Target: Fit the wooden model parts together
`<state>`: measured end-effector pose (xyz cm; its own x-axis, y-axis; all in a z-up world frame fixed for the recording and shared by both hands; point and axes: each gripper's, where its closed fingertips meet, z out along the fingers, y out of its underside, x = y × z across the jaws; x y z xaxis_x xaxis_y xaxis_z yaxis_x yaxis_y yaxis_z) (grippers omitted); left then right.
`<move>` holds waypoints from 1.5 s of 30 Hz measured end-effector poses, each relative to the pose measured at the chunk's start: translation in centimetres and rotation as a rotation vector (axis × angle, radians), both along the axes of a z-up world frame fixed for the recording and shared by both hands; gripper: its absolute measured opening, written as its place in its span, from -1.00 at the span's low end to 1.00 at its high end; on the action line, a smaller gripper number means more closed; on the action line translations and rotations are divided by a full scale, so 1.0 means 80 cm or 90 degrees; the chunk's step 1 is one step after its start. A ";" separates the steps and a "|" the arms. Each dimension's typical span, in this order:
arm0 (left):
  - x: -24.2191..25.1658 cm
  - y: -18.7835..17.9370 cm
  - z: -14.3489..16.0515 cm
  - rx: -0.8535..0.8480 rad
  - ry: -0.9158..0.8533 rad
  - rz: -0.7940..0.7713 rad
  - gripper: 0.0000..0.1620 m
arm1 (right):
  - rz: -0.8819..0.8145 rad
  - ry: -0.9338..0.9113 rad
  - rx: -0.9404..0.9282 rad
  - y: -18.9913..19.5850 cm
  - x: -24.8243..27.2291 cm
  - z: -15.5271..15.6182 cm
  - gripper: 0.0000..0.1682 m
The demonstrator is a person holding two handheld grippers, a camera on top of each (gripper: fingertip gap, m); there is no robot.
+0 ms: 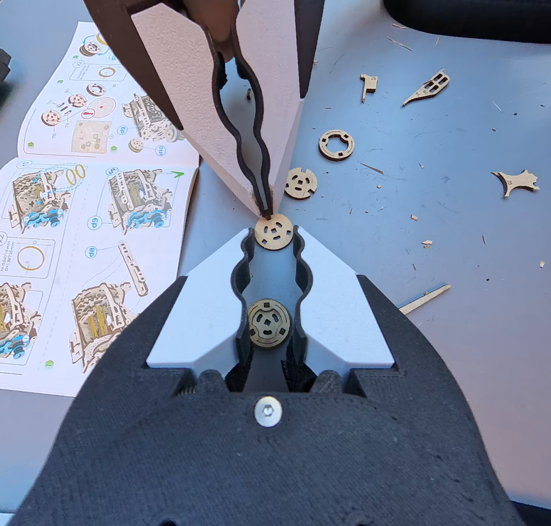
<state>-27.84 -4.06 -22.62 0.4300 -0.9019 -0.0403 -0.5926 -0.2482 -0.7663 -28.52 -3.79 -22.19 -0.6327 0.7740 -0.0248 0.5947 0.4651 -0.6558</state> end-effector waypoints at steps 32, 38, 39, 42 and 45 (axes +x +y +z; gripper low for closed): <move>0.001 0.000 0.000 -0.003 -0.001 0.000 -0.70 | 0.049 -0.126 0.123 0.001 0.004 -0.004 -0.99; 0.001 0.000 0.000 -0.003 -0.001 0.000 -0.70 | 0.053 -0.130 0.127 0.000 0.003 -0.005 -0.99; 0.001 0.000 0.000 -0.004 -0.001 0.000 -0.70 | 0.053 -0.130 0.129 0.000 0.003 -0.005 -0.99; 0.001 0.000 0.000 -0.004 -0.002 -0.001 -0.70 | 0.054 -0.117 0.119 -0.006 -0.002 -0.004 -1.00; 0.002 -0.001 -0.001 -0.005 -0.002 -0.005 -0.70 | 0.075 -0.140 0.172 -0.009 -0.003 -0.008 -0.98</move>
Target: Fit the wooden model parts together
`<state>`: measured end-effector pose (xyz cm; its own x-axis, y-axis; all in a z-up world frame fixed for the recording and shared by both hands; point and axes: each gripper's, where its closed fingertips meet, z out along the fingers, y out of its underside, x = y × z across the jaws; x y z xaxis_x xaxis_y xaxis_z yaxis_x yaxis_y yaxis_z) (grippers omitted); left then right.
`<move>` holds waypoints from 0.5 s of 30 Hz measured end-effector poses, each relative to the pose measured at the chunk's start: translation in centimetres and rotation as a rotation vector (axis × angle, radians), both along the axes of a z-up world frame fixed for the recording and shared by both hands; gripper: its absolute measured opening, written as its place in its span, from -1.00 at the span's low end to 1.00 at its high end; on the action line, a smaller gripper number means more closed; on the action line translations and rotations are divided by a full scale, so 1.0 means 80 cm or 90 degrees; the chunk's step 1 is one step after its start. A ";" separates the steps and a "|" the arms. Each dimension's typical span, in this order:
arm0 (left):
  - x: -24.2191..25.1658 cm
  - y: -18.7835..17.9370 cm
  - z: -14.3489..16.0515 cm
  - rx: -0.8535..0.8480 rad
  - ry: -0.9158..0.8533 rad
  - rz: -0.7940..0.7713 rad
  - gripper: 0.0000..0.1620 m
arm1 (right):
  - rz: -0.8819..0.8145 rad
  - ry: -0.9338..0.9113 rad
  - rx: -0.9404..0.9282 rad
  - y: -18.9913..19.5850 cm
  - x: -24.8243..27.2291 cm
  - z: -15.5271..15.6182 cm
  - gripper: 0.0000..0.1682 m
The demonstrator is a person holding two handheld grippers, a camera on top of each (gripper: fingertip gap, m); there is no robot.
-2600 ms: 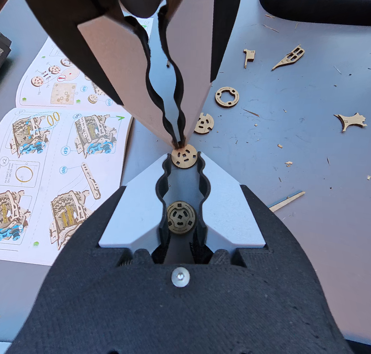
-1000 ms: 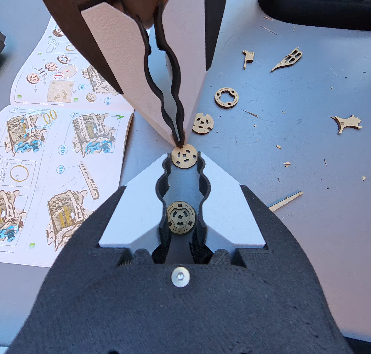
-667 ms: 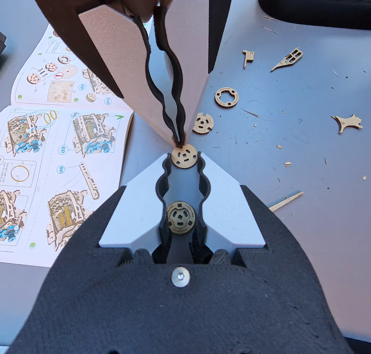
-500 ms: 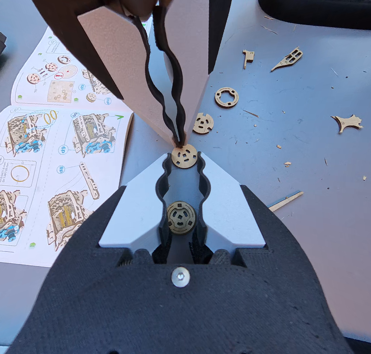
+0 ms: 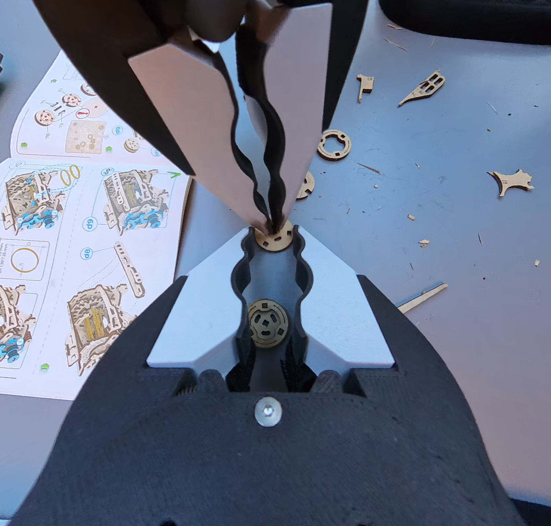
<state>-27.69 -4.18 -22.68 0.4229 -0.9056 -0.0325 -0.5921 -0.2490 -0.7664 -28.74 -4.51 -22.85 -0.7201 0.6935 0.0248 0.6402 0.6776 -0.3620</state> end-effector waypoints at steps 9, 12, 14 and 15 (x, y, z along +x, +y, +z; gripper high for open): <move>-0.001 -0.001 0.001 0.013 0.006 -0.001 -0.70 | -0.036 0.051 -0.047 0.007 -0.005 0.026 -0.99; -0.001 -0.004 0.001 0.011 0.004 -0.008 -0.70 | -0.111 0.100 -0.150 0.009 -0.010 0.037 -0.99; 0.000 -0.005 0.001 0.013 0.005 -0.012 -0.70 | -0.198 0.102 -0.229 0.015 -0.010 0.036 -0.99; 0.000 -0.006 0.001 0.012 0.005 -0.014 -0.70 | -0.242 0.098 -0.282 0.015 -0.010 0.037 -0.99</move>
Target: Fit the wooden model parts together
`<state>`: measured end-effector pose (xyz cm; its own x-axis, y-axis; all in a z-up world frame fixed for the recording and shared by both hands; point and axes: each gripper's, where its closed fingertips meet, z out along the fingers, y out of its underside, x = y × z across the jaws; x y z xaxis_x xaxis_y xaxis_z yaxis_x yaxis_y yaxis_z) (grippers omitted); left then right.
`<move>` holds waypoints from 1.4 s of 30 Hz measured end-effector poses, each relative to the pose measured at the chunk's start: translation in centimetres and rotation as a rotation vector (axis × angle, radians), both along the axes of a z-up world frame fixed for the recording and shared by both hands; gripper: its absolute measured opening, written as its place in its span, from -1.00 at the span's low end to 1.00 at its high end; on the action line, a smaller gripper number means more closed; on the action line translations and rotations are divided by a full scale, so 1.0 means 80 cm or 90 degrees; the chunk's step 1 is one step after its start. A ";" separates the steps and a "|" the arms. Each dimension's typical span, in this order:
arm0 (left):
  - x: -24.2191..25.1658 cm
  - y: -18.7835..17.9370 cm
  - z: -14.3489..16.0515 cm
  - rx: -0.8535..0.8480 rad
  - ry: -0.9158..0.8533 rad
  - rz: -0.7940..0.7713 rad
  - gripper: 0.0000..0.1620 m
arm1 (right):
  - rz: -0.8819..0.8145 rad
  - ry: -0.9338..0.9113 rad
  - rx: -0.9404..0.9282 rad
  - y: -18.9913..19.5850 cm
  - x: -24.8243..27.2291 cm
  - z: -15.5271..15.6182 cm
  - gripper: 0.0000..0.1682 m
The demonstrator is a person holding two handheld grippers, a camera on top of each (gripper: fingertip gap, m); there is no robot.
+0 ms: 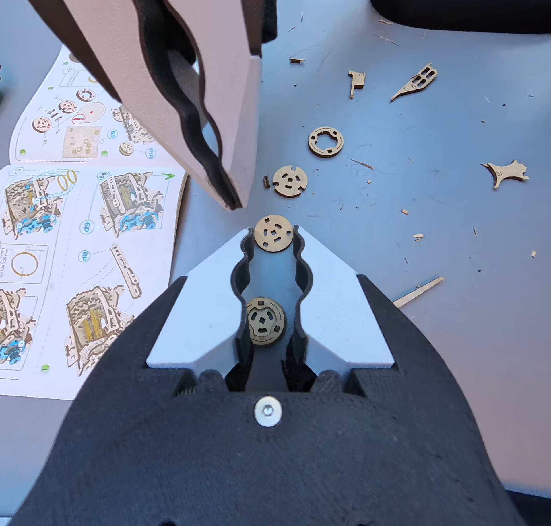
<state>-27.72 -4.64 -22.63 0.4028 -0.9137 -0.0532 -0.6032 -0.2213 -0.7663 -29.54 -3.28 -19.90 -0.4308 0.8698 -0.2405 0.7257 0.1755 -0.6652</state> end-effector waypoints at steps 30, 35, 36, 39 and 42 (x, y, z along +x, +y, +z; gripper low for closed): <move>-0.001 0.001 0.085 -0.119 -0.294 0.018 -1.00 | -0.045 0.183 -0.325 -0.017 -0.004 0.067 -0.99; 0.004 -0.009 0.078 -0.152 -0.280 -0.008 -1.00 | 0.046 0.277 -0.161 -0.020 0.008 0.065 -0.79; 0.004 -0.011 0.077 -0.163 -0.281 -0.013 -1.00 | 0.073 0.318 -0.083 -0.020 0.012 0.065 -0.77; 0.009 -0.023 0.073 -0.213 -0.285 -0.041 -1.00 | 0.134 0.388 0.111 -0.024 0.016 0.062 -0.81; 0.013 -0.027 0.064 -0.218 -0.259 -0.049 -1.00 | 0.163 0.387 0.148 -0.037 0.016 0.055 -0.85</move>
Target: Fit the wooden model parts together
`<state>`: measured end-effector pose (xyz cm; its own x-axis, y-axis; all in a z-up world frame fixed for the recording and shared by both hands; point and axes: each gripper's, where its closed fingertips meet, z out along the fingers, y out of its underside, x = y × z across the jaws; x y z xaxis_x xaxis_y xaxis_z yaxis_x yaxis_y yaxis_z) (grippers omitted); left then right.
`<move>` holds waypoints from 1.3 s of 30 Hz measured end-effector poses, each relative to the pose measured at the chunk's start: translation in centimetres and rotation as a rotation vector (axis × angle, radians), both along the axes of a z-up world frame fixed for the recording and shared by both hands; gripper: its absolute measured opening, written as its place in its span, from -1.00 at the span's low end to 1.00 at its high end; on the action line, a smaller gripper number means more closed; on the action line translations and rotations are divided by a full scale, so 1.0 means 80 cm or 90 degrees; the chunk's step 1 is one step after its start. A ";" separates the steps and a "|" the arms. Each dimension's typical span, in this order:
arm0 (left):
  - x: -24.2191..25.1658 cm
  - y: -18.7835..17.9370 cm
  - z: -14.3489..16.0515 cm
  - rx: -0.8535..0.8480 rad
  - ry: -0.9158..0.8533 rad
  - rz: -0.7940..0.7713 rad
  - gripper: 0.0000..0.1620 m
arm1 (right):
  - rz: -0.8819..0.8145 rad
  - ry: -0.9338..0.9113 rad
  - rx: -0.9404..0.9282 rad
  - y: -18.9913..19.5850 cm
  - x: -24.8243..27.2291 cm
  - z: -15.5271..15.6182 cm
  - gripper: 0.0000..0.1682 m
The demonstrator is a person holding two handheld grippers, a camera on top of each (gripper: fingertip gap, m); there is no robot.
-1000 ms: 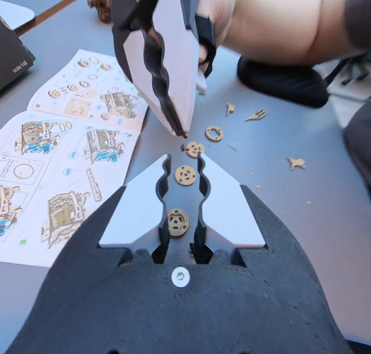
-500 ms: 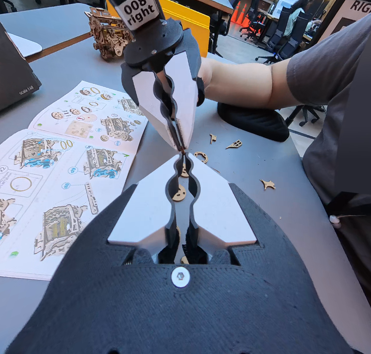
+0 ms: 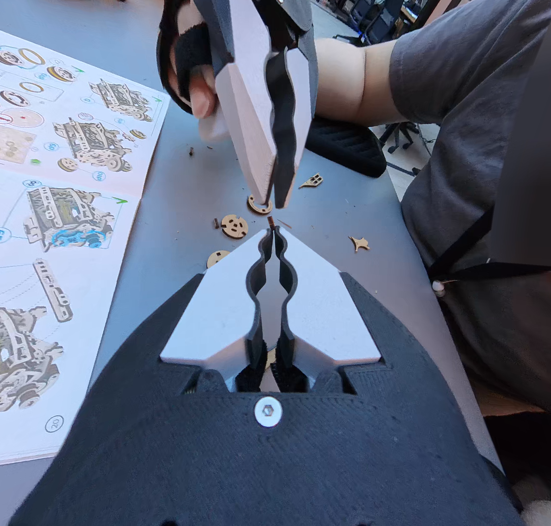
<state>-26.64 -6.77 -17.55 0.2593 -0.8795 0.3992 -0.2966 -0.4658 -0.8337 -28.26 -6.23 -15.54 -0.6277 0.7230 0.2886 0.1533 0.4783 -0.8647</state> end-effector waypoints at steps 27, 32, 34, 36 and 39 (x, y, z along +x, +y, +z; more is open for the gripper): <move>-0.006 0.023 -0.034 0.151 0.185 0.071 -1.00 | -0.117 -0.147 -0.003 0.020 0.005 -0.046 -0.86; -0.006 0.030 -0.032 0.175 0.196 0.089 -1.00 | -0.139 -0.174 -0.088 0.023 -0.001 -0.042 -0.78; -0.008 0.032 -0.034 0.180 0.206 0.094 -1.00 | -0.140 -0.159 -0.105 0.022 -0.005 -0.031 -0.78; -0.011 0.036 -0.035 0.189 0.212 0.103 -1.00 | -0.142 -0.161 -0.109 0.025 -0.006 -0.029 -0.86; -0.009 0.037 -0.027 0.200 0.189 0.108 -1.00 | -0.155 -0.174 -0.089 0.034 -0.008 -0.039 -0.87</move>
<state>-27.36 -3.80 -19.71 0.4726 -0.8813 0.0074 -0.4855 -0.2673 -0.8324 -28.92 -3.53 -18.64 -0.4732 0.8807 0.0220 0.4818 0.2796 -0.8305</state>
